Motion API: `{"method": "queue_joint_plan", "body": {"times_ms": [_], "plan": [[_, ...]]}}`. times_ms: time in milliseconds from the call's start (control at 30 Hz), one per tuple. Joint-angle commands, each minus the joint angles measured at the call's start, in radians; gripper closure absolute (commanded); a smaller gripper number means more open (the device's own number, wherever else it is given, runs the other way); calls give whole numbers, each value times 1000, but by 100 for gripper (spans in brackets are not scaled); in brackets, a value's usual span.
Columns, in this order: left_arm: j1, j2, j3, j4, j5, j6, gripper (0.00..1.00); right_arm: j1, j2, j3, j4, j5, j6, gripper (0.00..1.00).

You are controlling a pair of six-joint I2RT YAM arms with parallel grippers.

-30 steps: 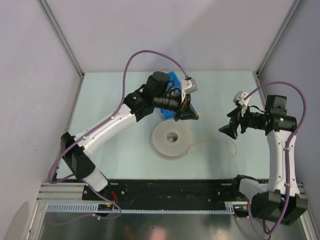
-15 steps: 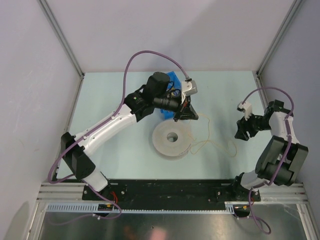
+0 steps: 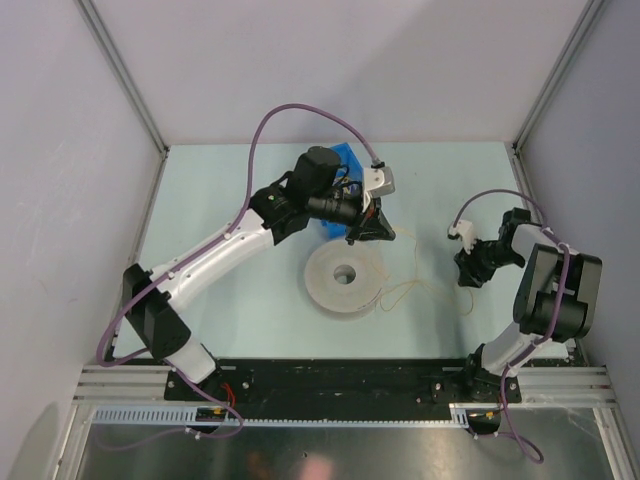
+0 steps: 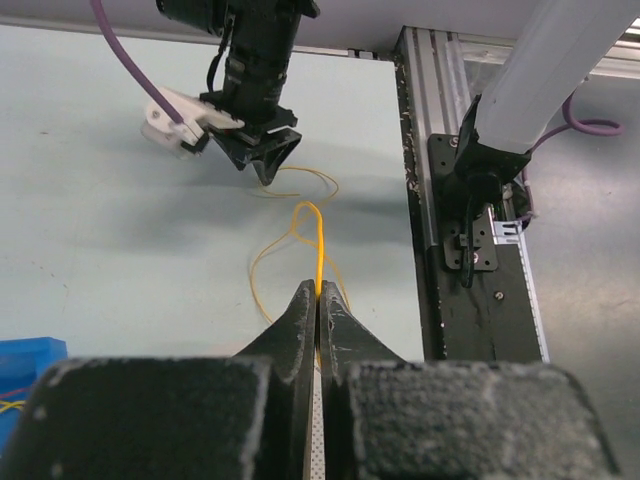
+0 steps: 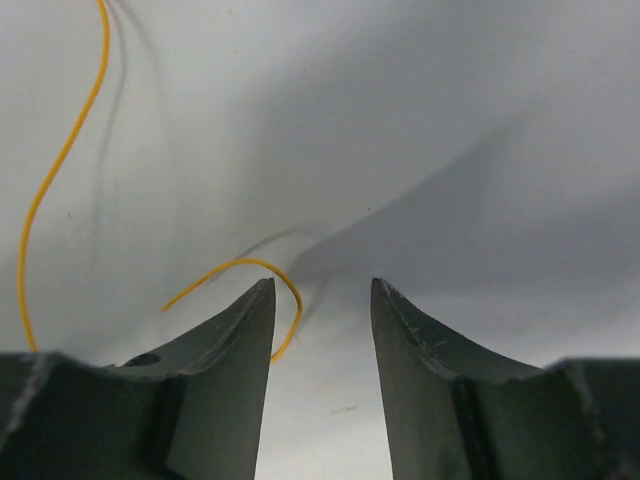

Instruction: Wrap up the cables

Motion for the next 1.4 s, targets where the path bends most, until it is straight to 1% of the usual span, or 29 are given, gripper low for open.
{"method": "queue_joint_plan", "body": {"times_ms": [0,67,167,200,267,333,467,500,567,667,700,733,767,800,833,900,933,1000,1067,1133,1167,1233,1267,1367], "plan": [[-1,-18,0,18,-16,52,100,37,18,-61,111,55,-24,56],[-2,-14,1,19,-26,63,100,39,21,-76,127,58,-32,67],[-2,-4,8,18,-54,70,100,17,5,-80,127,34,-43,92],[-2,1,12,18,-65,72,100,-2,-11,-80,122,17,-51,96],[-5,21,25,18,-92,75,100,-45,-60,-72,101,-20,-63,99],[-11,53,53,20,-146,74,100,-104,-116,-44,77,-81,-54,100],[-31,186,188,41,-315,42,100,-258,-237,64,63,-282,72,100],[-35,236,246,48,-344,21,100,-300,-267,92,84,-342,141,100],[-46,344,418,59,-392,-27,100,-382,-333,130,175,-451,327,100],[-81,518,714,66,-449,-61,100,-485,-438,147,404,-592,648,100],[-97,571,799,69,-480,-63,95,-507,-473,148,498,-619,759,100],[-111,616,869,77,-505,-64,81,-526,-501,149,593,-643,881,100],[-119,648,917,85,-522,-66,61,-540,-521,149,707,-659,1008,100],[-121,661,938,88,-533,-67,45,-547,-539,149,813,-666,1123,100],[-117,647,921,89,-535,-66,33,-551,-553,149,920,-671,1233,100],[-81,568,806,93,-481,-82,19,-539,-567,149,1114,-686,1410,100],[-56,509,720,94,-428,-100,15,-525,-572,150,1190,-691,1476,100],[6,382,545,99,-329,-141,12,-472,-581,151,1283,-711,1541,100],[71,246,375,108,-204,-156,12,-393,-601,151,1278,-725,1516,100],[122,99,212,112,-121,-121,15,-293,-627,151,1188,-735,1416,100],[139,24,133,113,-95,-100,16,-223,-642,150,1112,-732,1321,100],[160,-116,-1,114,-55,-53,19,-87,-678,150,925,-702,1110,100],[164,-186,-61,114,-39,-35,19,-13,-696,151,798,-680,993,100],[168,-360,-203,113,10,-23,17,210,-739,151,482,-573,647,100]]}}
